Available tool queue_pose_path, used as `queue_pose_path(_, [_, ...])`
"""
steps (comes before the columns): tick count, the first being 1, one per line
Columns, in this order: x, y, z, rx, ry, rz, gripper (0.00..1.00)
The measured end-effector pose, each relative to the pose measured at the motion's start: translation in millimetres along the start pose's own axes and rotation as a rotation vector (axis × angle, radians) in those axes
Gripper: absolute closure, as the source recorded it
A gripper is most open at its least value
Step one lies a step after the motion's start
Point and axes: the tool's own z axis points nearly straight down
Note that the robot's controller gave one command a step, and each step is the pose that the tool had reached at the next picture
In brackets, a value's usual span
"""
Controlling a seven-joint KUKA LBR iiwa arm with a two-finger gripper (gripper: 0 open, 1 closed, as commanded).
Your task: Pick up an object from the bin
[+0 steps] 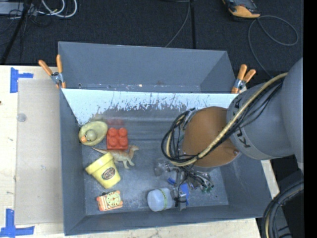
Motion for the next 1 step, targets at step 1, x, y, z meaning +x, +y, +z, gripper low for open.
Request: queue_pose_path(1, [4.9,-4.2,1.0,-0.003,-0.003,-0.023,0.00])
